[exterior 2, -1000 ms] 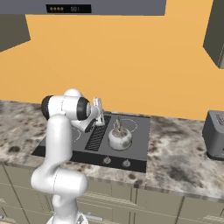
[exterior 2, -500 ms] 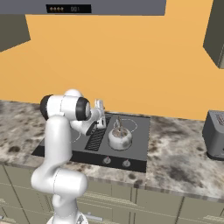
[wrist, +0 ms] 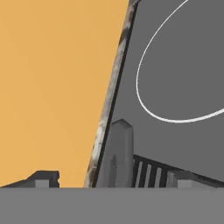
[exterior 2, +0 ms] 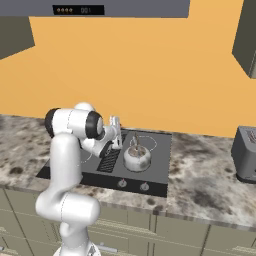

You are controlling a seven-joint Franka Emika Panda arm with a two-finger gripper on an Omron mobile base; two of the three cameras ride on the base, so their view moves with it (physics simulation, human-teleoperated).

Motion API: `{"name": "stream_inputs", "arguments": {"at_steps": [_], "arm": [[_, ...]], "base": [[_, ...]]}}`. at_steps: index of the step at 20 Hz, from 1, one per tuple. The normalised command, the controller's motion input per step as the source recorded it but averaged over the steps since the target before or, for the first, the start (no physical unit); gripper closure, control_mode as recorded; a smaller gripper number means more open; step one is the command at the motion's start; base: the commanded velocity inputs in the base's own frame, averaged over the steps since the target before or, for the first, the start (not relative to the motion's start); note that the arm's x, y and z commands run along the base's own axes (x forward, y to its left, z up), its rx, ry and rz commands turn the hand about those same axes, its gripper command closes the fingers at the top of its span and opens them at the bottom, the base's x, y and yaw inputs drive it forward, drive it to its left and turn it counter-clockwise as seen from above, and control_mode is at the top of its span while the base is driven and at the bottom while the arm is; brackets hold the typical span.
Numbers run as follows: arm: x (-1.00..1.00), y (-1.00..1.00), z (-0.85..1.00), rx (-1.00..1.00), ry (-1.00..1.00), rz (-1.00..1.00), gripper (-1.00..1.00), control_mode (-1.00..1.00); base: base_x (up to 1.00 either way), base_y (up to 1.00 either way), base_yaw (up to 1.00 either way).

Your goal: Pick the pan from the cabinet and place it on the stove. Then turn on the stove burner for the pan.

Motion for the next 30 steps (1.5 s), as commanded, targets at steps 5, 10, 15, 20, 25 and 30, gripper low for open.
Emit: {"name": "stream_inputs", "arguments": {"at_steps": [5, 10, 15, 20, 25, 30], "arm": [[-0.55, 0.0, 0.02, 0.0, 0.03, -0.1, -1.0, -1.0], [-0.6, 0.0, 0.23, 0.0, 0.05, -0.1, -1.0, -1.0], [-0.55, 0.0, 0.49, 0.0, 0.04, -0.08, -1.0, -1.0], [-0.63, 0.0, 0.68, 0.0, 0.0, -0.03, -1.0, -1.0], [-0.56, 0.04, 0.77, 0.0, 0.0, -0.02, -1.0, -1.0], [-0.48, 0.21, 0.94, 0.0, -0.01, -0.02, -1.0, -1.0]], "base": [[0.0, 0.0, 0.0], [0.0, 0.0, 0.0], [0.0, 0.0, 0.0], [0.0, 0.0, 0.0], [0.0, 0.0, 0.0], [0.0, 0.0, 0.0]]}}
